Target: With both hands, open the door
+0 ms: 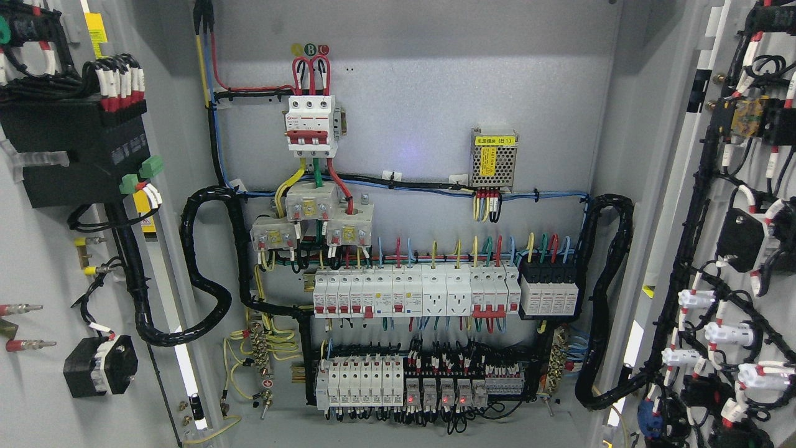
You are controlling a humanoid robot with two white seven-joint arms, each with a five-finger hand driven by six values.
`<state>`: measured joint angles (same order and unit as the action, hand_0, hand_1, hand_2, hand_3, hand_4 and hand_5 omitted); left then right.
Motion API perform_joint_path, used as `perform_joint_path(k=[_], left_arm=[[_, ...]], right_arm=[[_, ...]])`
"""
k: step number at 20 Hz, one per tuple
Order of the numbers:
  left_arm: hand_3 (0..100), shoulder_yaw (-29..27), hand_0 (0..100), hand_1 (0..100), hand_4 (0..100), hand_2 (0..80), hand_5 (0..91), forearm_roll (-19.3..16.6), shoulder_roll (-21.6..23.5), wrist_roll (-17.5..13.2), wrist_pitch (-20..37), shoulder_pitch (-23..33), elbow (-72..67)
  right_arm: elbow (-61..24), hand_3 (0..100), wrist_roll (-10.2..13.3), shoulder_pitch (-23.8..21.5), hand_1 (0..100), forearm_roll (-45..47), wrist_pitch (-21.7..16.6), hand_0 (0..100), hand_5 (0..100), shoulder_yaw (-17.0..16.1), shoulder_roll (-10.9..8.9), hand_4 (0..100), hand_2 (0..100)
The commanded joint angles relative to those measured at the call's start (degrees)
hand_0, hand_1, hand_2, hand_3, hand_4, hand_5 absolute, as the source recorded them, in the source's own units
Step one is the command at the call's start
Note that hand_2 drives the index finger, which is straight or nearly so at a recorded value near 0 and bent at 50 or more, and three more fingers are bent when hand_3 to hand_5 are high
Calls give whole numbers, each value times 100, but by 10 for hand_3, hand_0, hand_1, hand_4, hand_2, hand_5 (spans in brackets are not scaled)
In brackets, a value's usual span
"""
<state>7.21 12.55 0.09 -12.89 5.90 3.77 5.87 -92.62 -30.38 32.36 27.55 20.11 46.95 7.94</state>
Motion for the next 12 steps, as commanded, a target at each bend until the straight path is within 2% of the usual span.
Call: perform_joint_path(k=[1,3,5,8,9,10,11,12], left_arm=[[0,0,120,556,0,0,0,10,158,-3,-2,1,-7],[0,0,120,556,0,0,0,10,149,6,-2,1,2],[0,0,120,556,0,0,0,10,149,-3,-2,1,2],[0,-18,120,556,0,0,0,28,176,6,7,10,46],[0,-18,120,556,0,0,0,37,184,6,42,10,90],[0,-18,120,556,0,0,0,37,193,15,86,36,238],[0,-18,120,556,0,0,0,37,202,6,147,97,605],[0,-18,120,556,0,0,0,37,202,6,183,193,1017]], right_arm=[[-168,0,-12,-343,500,5,-7,0,0,-685,-222,0,40],[-309,0,-21,-641,500,-13,-59,0,0,-1116,-591,0,40],[-441,0,-12,-1002,500,-39,-77,0,0,-1634,-724,0,40],[-826,0,40,-1406,500,-100,-94,0,0,-2057,-925,0,40],[-1072,0,163,-1547,500,-162,-95,0,0,-2145,-1004,0,40],[-1283,0,408,-1705,500,-275,-103,0,0,-2198,-1144,0,40],[-1468,0,776,-1889,500,-433,-164,0,0,-2277,-1259,0,40],[-1600,0,1092,-2048,500,-530,-322,0,0,-2330,-1286,0,40]])
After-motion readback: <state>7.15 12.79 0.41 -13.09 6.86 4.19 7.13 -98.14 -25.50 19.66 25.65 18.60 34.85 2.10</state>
